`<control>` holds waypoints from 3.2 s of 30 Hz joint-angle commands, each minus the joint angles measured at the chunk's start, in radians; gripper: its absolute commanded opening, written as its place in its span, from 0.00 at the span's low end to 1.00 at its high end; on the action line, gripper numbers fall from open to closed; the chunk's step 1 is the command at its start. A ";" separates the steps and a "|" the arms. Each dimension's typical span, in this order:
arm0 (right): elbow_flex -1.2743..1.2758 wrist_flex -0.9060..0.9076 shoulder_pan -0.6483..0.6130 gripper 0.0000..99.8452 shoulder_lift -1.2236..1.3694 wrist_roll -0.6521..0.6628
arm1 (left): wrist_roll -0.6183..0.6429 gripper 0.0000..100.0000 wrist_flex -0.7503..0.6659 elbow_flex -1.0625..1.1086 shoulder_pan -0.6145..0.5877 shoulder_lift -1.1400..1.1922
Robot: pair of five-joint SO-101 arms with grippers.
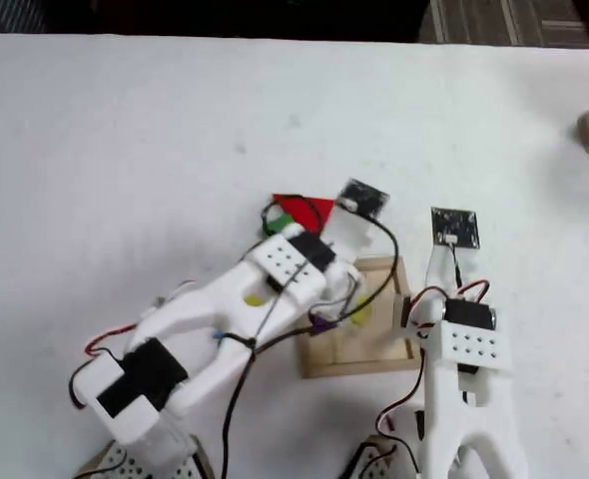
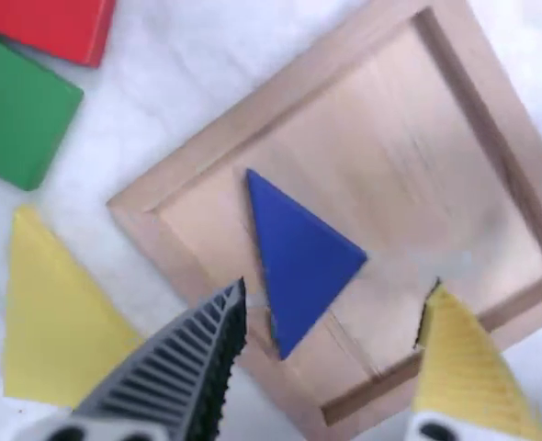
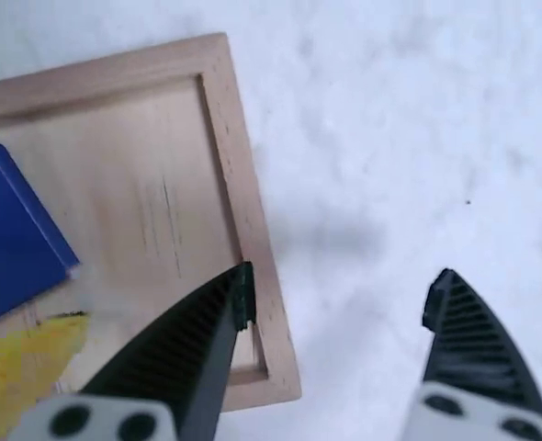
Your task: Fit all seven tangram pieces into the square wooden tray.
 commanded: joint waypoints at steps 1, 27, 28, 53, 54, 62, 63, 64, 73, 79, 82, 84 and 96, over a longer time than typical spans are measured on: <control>-0.006 -0.016 0.007 0.29 -0.027 0.011 | 0.009 0.29 0.043 -0.012 -0.084 -0.053; 0.005 -0.015 0.007 0.29 -0.027 0.011 | -0.178 0.02 -0.147 0.180 0.133 -0.044; 0.005 -0.015 0.007 0.29 -0.027 0.011 | -0.178 0.02 -0.147 0.178 0.143 -0.044; 0.005 -0.015 0.008 0.29 -0.027 0.011 | -0.169 0.02 -0.422 0.184 0.189 -0.044; 0.005 -0.015 0.008 0.29 -0.027 0.011 | -0.169 0.02 -0.419 0.184 0.176 -0.047; -0.055 -0.021 0.217 0.23 -0.036 -0.037 | -0.167 0.02 -0.308 0.184 0.084 -0.050; -0.064 -0.018 0.232 0.22 -0.036 -0.054 | -0.167 0.02 -0.307 0.184 0.073 -0.048; -0.072 -0.016 0.242 0.22 -0.036 -0.066 | -0.166 0.02 -0.307 0.183 0.064 -0.045; -0.244 0.091 0.334 0.22 -0.038 -0.140 | -0.035 0.02 -0.305 0.201 0.062 -0.042; -0.394 0.177 0.464 0.22 -0.038 -0.140 | -0.034 0.02 -0.305 0.204 0.059 -0.042; -0.420 0.188 0.581 0.22 -0.038 -0.107 | -0.034 0.02 -0.321 0.204 0.058 -0.042; -0.419 0.188 0.651 0.22 -0.030 -0.054 | -0.034 0.02 -0.367 0.206 0.058 -0.039; -0.348 0.096 0.901 0.22 -0.035 0.109 | -0.031 0.02 -0.345 -0.058 0.065 0.183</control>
